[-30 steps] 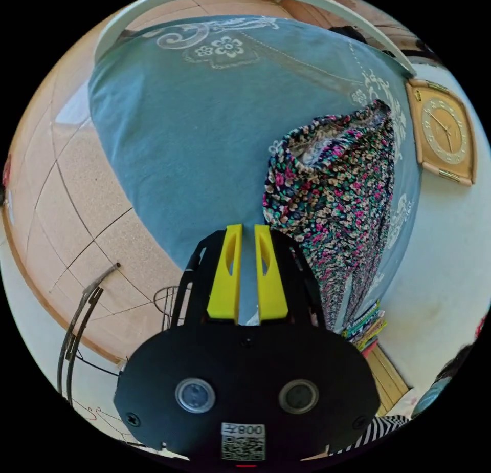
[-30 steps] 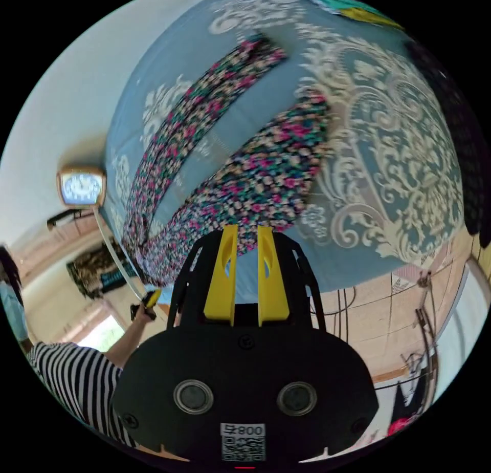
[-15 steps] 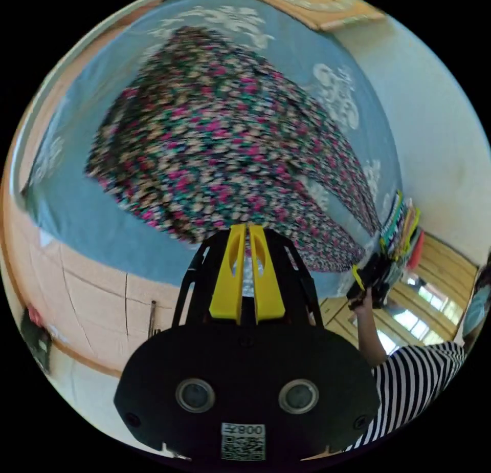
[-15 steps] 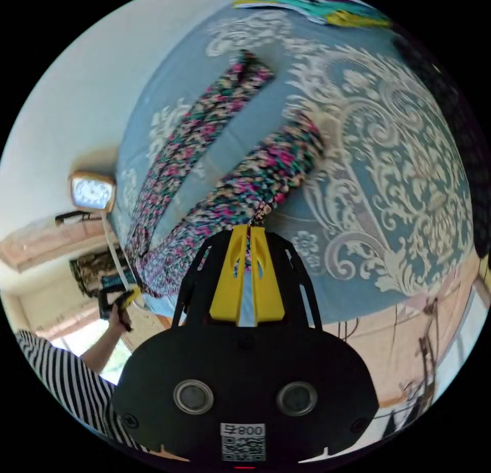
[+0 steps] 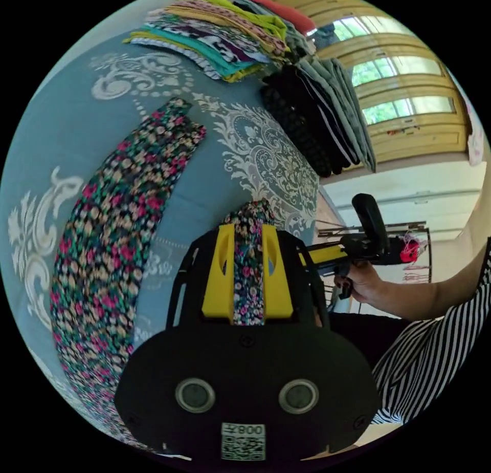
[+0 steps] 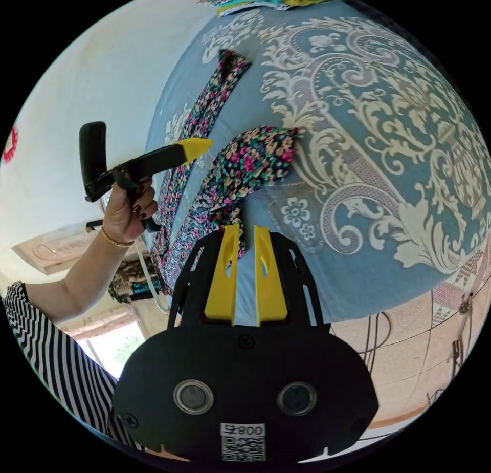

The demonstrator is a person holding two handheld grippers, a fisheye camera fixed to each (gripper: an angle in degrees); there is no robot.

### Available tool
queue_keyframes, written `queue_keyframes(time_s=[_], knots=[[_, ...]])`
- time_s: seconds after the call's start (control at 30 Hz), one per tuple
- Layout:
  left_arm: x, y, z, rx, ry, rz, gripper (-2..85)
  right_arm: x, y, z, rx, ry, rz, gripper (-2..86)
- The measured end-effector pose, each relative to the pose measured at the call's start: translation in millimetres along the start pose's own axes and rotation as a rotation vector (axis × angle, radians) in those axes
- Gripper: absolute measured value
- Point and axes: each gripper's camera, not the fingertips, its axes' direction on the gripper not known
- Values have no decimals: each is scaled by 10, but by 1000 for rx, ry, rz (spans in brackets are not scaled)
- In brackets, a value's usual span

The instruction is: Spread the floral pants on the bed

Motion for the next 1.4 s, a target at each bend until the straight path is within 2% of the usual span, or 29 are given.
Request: queue_keyframes(time_s=[0.07, 0.13, 0.2, 0.27, 0.33, 0.4, 0.63, 0.8, 0.87, 1.07, 1.23, 1.4], knots=[[37, -338, 294, -69, -37, 93, 73, 265, -9, -148, 58, -64, 31, 65], [43, -629, 700, -221, -134, 186, 41, 426, -21, -220, 74, -90, 40, 68], [-19, -730, 748, -202, -166, 214, 26, 546, -26, -280, 80, -76, 39, 72], [-218, -753, 669, -131, -103, 149, 18, 678, -21, -360, 93, -76, 26, 79], [-619, -640, 488, 24, 80, 2, 13, 757, -28, -404, 99, -88, 2, 81], [-924, -515, 440, 104, 196, -103, 11, 811, -62, -423, 102, -112, -35, 85], [-1565, -361, 604, 227, 339, -256, 8, 1030, -355, -433, 57, -244, -155, 97], [-1820, -445, 780, 269, 392, -292, 8, 1115, -461, -433, -12, -316, -238, 70], [-1904, -484, 822, 283, 402, -302, 8, 1152, -461, -488, -30, -284, -262, 28], [-2123, -656, 835, 392, 493, -296, 9, 1459, -289, -1035, 74, -388, -248, 5], [-2191, -1051, 944, 442, 589, -208, 9, 1741, -83, -1614, 200, -380, -201, 2], [-2251, -1460, 1165, 400, 629, -139, 8, 2111, 10, -1940, 259, -366, -140, 12]])
